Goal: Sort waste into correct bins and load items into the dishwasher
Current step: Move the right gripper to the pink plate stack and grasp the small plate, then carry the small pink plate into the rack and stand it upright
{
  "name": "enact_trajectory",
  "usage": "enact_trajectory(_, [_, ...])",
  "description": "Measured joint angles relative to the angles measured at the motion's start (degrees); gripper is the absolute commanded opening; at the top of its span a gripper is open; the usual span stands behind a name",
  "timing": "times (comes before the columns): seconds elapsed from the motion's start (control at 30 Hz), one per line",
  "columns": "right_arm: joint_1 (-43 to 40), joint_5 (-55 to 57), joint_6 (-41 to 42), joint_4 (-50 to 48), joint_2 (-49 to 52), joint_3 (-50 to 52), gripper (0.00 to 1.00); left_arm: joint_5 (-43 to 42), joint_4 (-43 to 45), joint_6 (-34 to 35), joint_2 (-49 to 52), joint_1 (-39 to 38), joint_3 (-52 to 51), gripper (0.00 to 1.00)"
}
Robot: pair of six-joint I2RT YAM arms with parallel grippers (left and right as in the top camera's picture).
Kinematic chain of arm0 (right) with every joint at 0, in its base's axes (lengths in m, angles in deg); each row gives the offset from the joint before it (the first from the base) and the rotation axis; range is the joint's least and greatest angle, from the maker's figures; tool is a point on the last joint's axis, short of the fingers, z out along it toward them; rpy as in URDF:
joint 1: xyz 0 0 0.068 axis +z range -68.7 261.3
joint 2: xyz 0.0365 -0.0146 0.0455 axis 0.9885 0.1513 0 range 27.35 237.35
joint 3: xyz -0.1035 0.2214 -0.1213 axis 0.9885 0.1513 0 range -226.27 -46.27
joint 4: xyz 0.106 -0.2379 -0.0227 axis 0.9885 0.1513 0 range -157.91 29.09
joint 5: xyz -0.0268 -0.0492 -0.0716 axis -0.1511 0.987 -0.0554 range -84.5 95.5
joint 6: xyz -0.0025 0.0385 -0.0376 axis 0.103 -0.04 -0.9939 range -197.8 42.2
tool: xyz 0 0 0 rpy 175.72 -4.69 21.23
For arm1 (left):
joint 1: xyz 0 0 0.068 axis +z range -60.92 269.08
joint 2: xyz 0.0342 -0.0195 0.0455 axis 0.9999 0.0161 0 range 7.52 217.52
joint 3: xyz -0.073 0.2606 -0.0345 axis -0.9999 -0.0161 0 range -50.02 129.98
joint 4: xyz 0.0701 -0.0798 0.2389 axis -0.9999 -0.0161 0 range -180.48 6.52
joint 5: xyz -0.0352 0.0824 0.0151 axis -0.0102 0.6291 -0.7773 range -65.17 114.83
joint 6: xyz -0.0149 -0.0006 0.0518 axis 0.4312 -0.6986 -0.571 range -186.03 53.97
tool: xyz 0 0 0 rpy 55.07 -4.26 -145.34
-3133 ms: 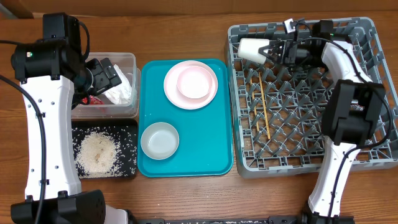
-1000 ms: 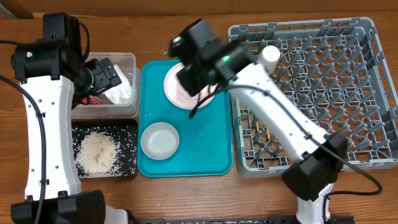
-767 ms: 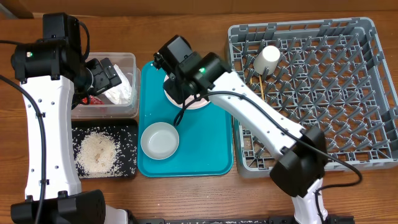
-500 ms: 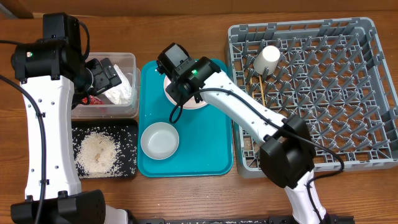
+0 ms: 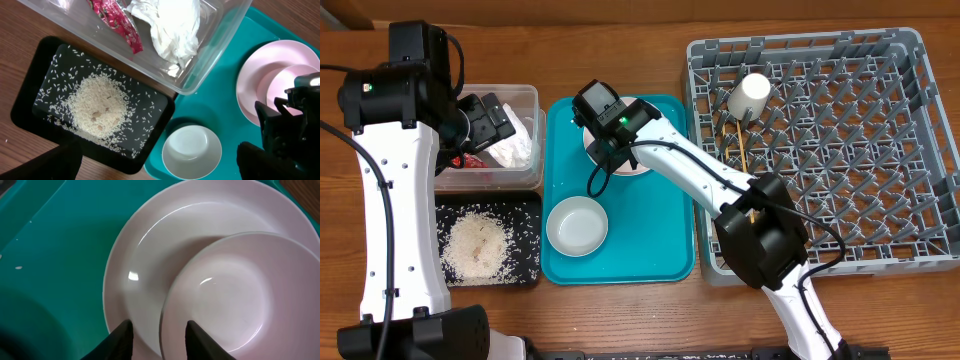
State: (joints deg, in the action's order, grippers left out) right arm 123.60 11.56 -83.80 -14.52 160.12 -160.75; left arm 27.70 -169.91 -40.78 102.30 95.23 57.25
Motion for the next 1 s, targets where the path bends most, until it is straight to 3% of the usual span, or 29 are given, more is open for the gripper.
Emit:
enact_trajectory(0.27, [-0.7, 0.2, 0.0, -2.5, 0.0, 2.1, 0.26, 0.0, 0.0, 0.0, 0.0, 0.0, 0.0, 1.00])
enact_trajectory(0.6, [-1.3, 0.2, 0.1, -2.4, 0.0, 4.1, 0.04, 0.0, 0.0, 0.0, 0.0, 0.0, 0.0, 1.00])
enact_trajectory(1.0, [-1.3, -5.2, 1.3, 4.3, -0.5, 0.0, 0.04, 0.0, 0.0, 0.0, 0.0, 0.0, 0.0, 1.00])
